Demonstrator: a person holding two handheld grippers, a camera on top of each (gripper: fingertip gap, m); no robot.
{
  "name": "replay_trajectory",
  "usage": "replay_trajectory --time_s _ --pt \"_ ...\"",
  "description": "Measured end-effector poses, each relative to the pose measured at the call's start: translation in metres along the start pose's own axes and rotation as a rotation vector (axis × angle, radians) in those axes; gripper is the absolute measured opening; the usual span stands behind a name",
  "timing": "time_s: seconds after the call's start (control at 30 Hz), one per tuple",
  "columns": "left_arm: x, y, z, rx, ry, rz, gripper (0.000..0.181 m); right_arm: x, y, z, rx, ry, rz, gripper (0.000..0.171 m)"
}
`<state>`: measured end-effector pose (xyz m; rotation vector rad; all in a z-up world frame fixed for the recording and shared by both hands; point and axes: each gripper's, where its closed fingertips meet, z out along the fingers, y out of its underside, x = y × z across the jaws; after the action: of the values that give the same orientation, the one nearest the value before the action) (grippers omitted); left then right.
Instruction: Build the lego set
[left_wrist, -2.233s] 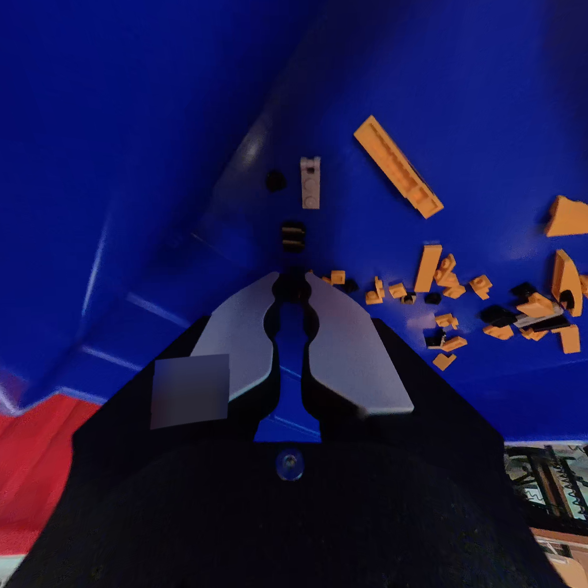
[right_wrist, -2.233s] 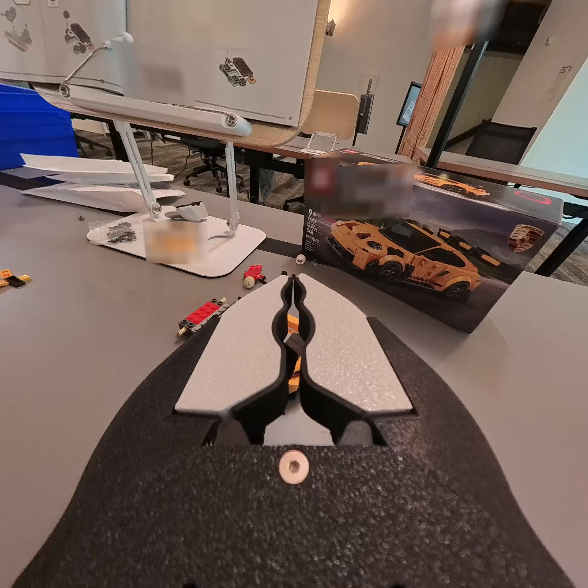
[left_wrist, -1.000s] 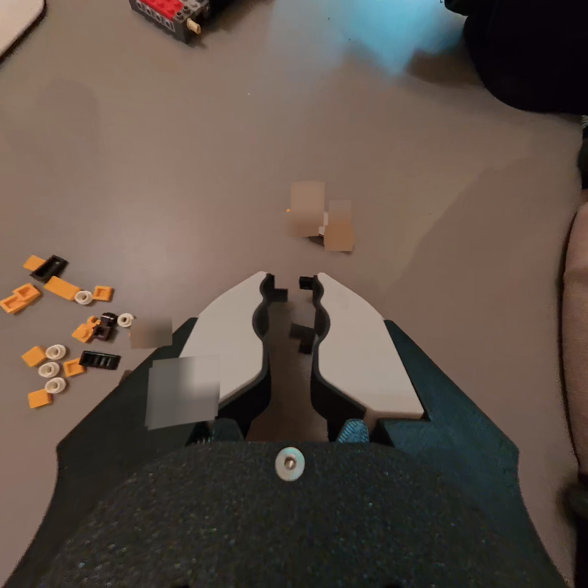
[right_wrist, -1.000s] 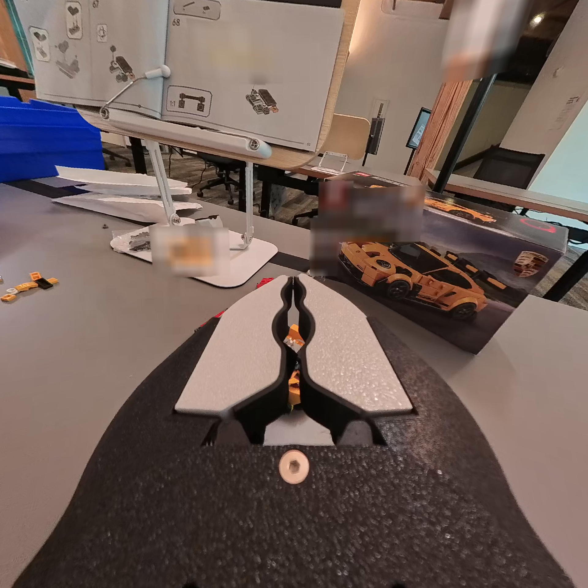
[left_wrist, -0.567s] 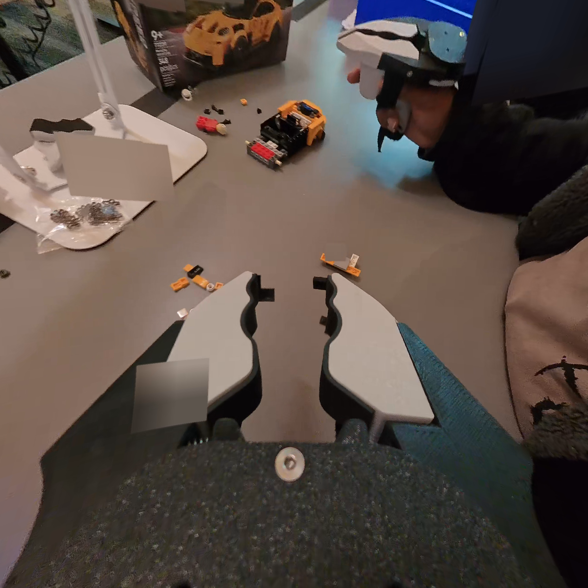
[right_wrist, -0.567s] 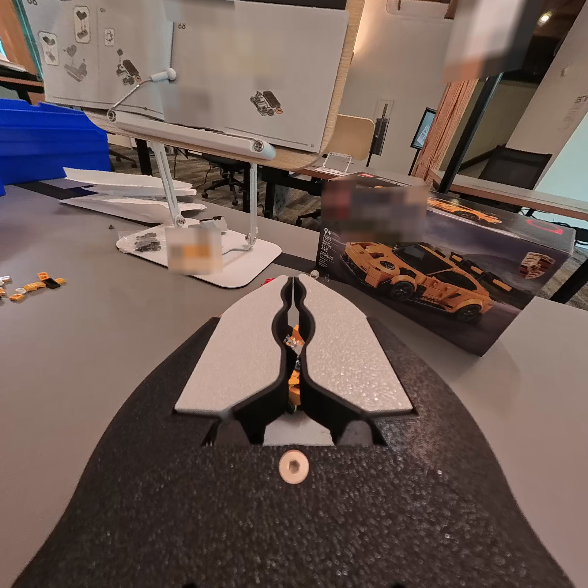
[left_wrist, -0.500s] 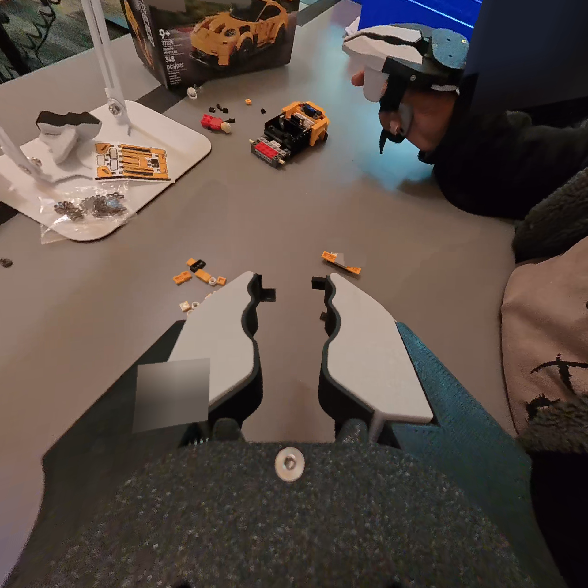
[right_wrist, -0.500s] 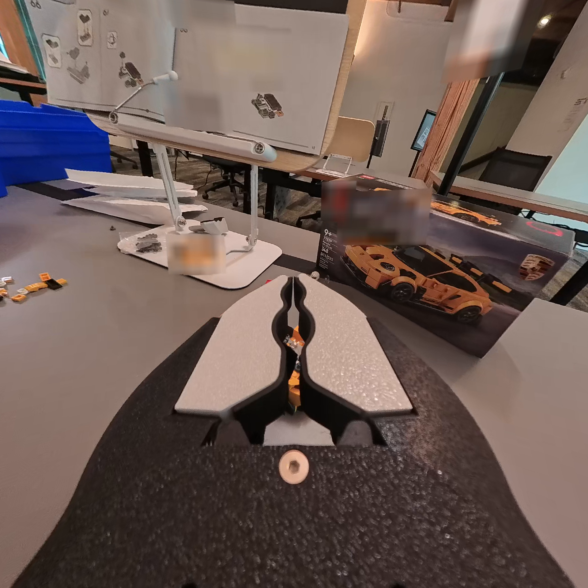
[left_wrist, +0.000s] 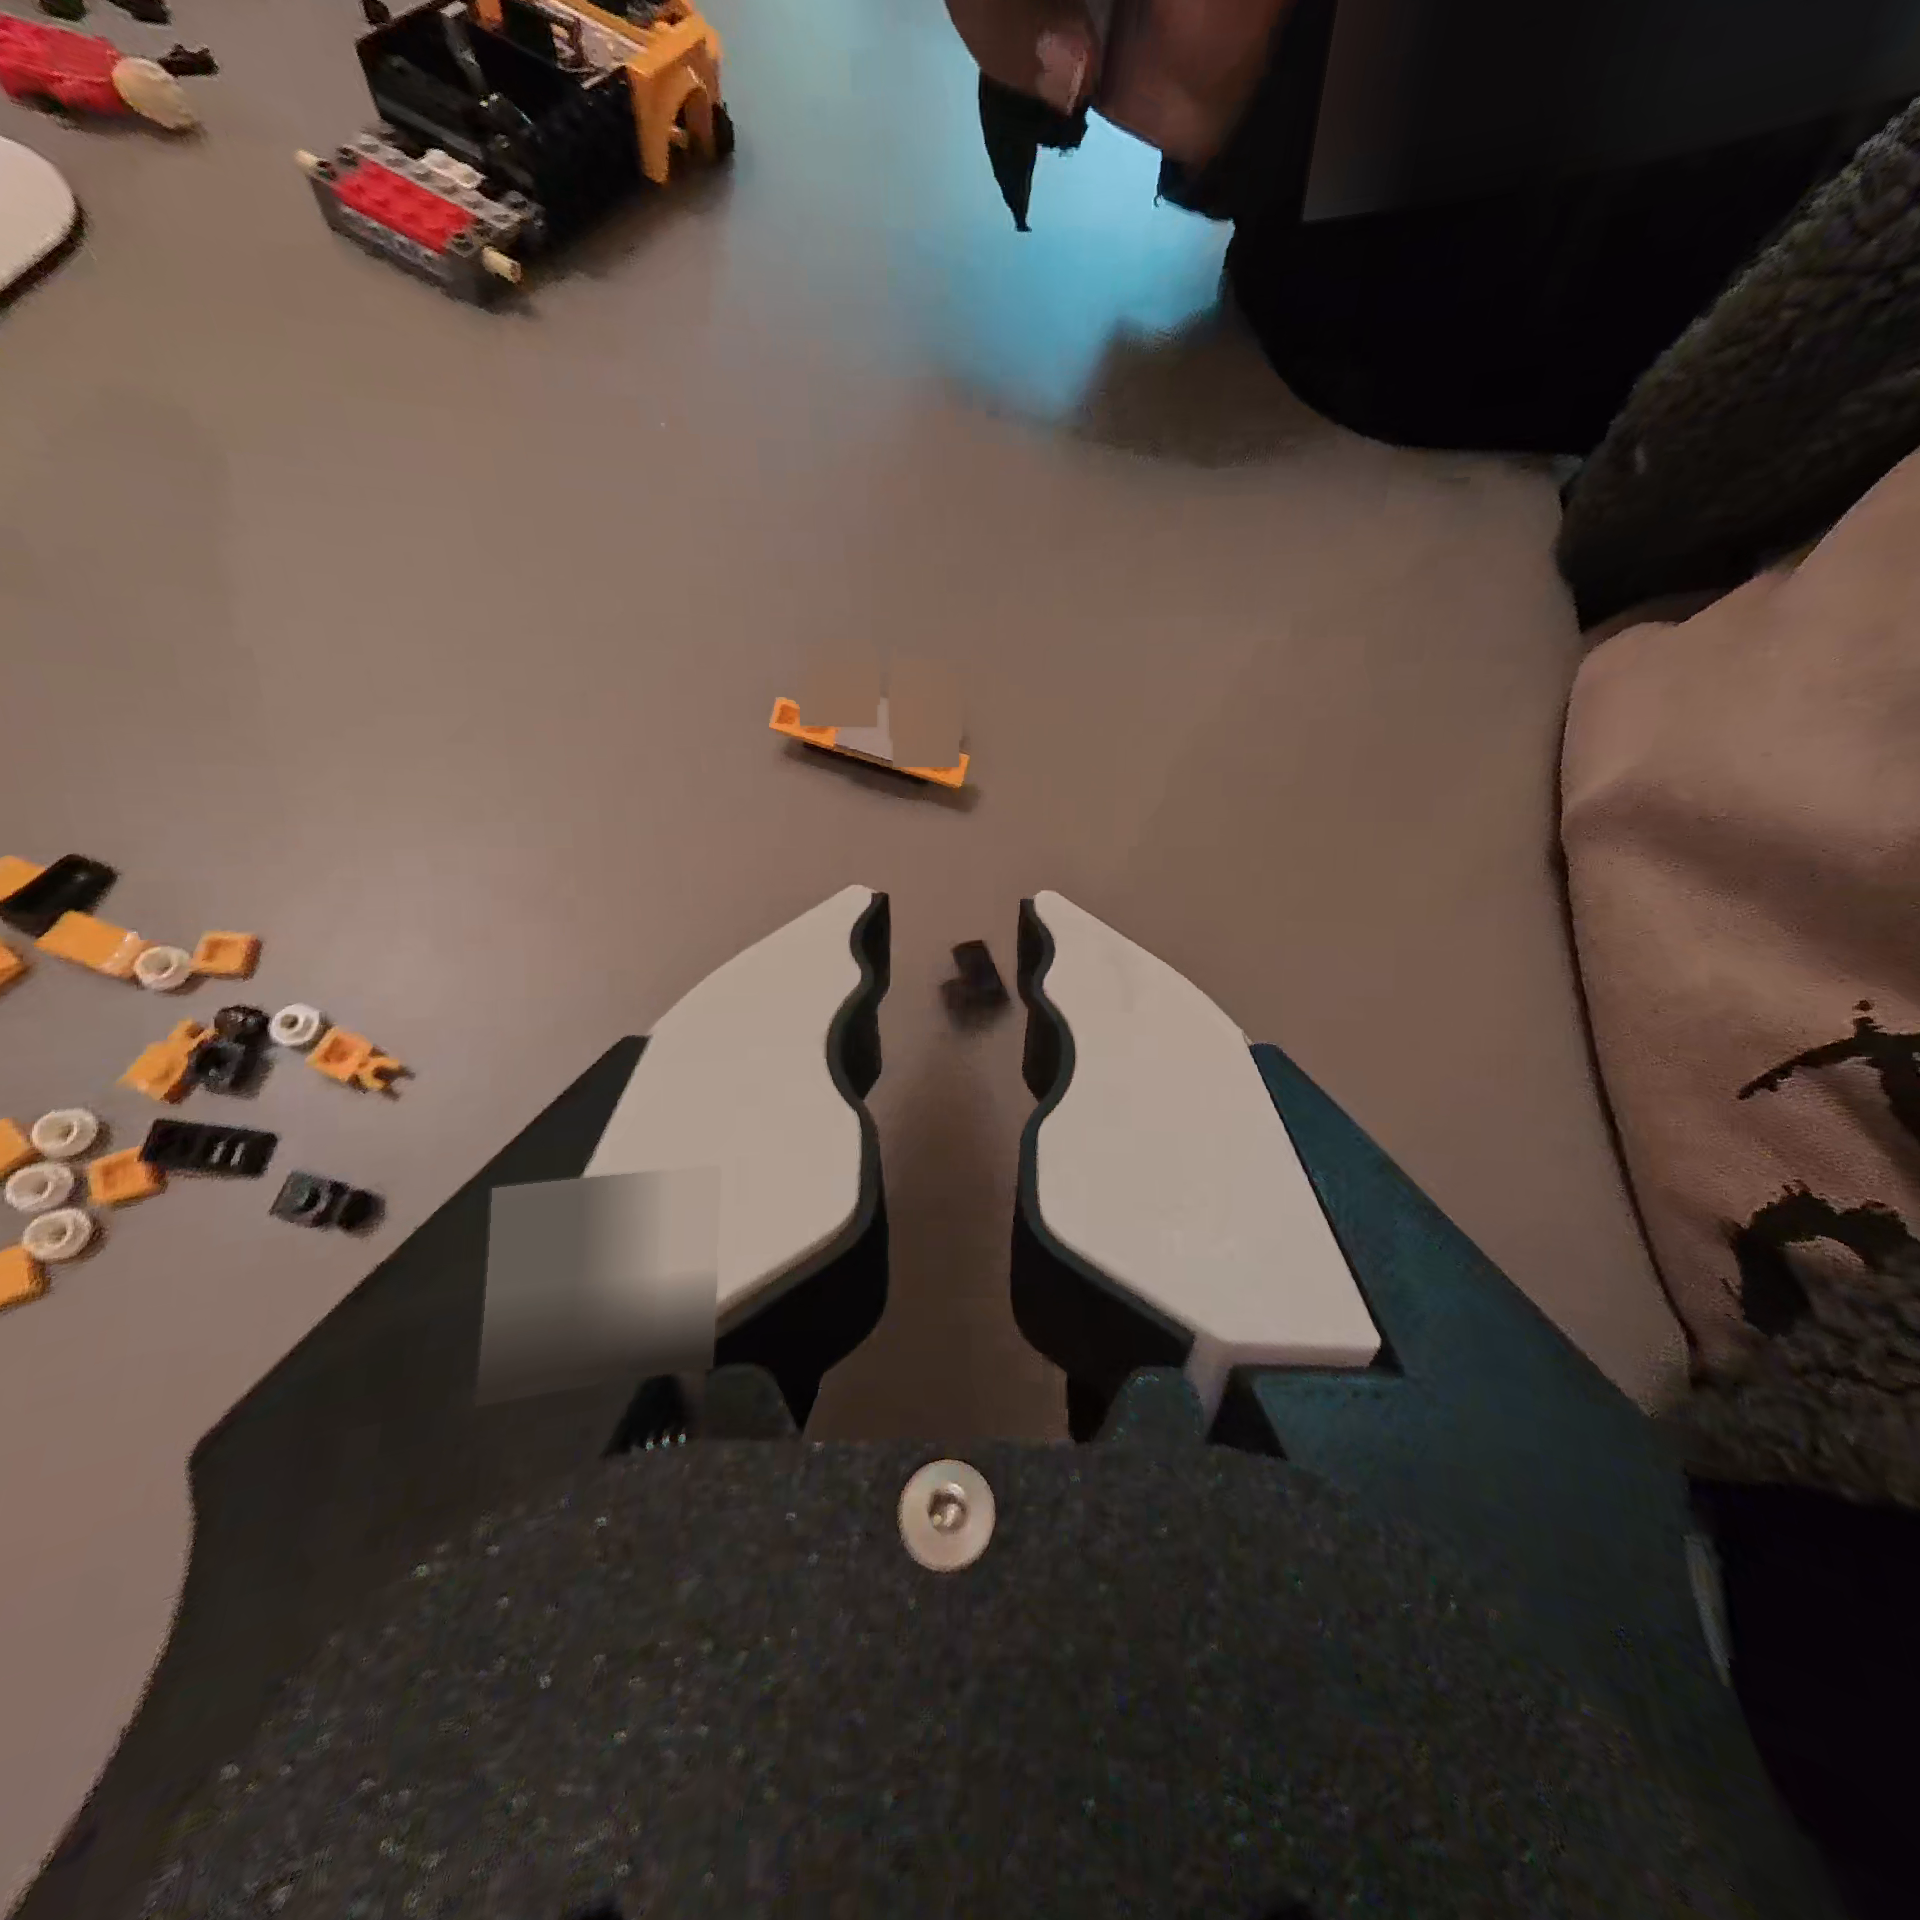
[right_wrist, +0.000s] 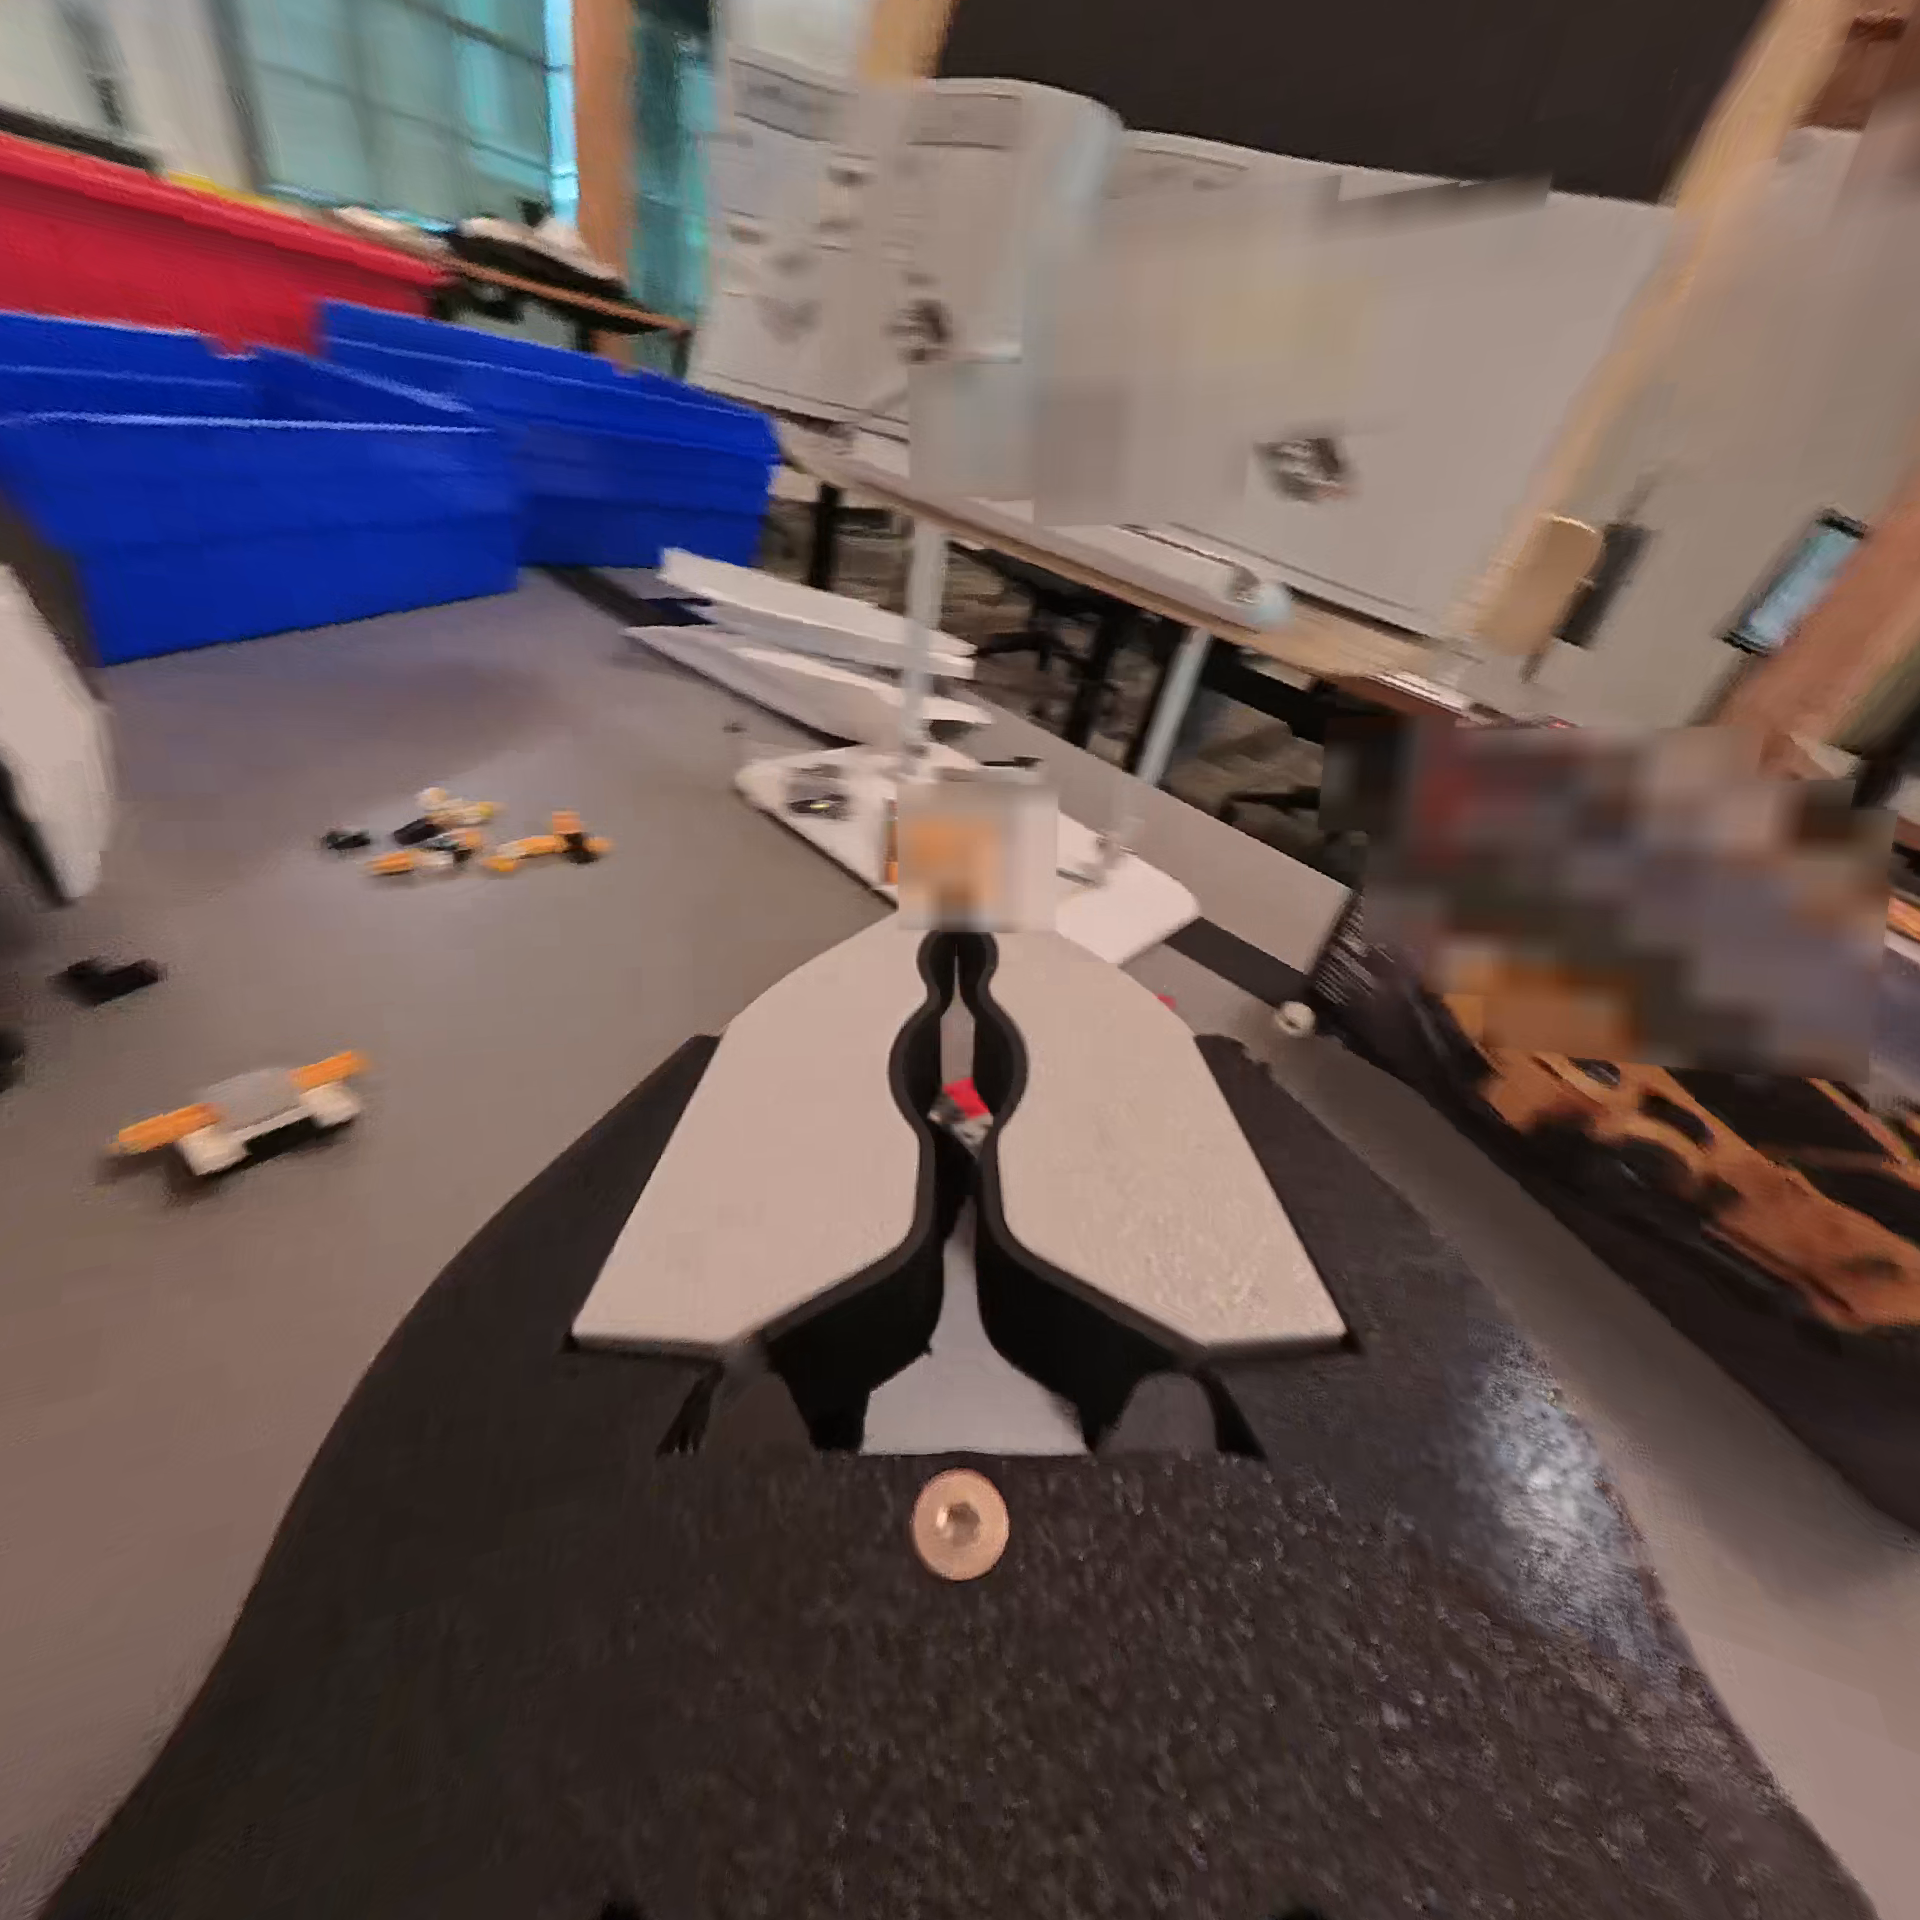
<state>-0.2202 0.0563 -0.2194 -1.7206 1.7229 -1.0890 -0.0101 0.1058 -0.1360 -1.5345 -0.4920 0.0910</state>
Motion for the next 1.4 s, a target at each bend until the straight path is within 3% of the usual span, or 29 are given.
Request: replay_trajectory --time_s 0.1,0.23,0.37,0.53,0.7,0.87,1.2,1.4 --pt "-0.002 0.003 0.004 -0.029 -0.021 0.051 0.023 -0.029 0.002 0.005 -0.022 -0.083 -0.12 0.0" --pt "-0.004 -0.003 0.0 0.017 -0.012 0.01 0.022 -0.049 0.001 0.005 -0.026 -0.193 -0.111 0.0" --pt "-0.008 -0.003 -0.002 0.026 -0.024 -0.012 0.022 -0.097 0.0 -0.01 -0.08 -0.512 -0.068 0.0" --pt "-0.011 -0.003 -0.008 0.021 -0.068 -0.004 0.023 -0.177 0.02 -0.078 -0.354 -1.032 -0.144 0.01" --pt "-0.013 0.002 -0.007 0.009 -0.094 -0.012 0.023 -0.22 0.05 -0.146 -0.563 -1.325 -0.27 0.019" --pt "-0.013 0.001 -0.008 -0.001 -0.127 0.011 0.024 -0.238 0.061 -0.166 -0.6 -1.4 -0.317 0.021" --pt "-0.006 0.002 -0.017 0.031 -0.156 0.025 0.024 -0.245 0.072 -0.165 -0.634 -1.379 -0.35 0.009" --pt "-0.012 0.0 -0.024 0.083 -0.178 0.018 0.023 -0.228 0.032 -0.106 -0.429 -1.191 -0.213 0.008"
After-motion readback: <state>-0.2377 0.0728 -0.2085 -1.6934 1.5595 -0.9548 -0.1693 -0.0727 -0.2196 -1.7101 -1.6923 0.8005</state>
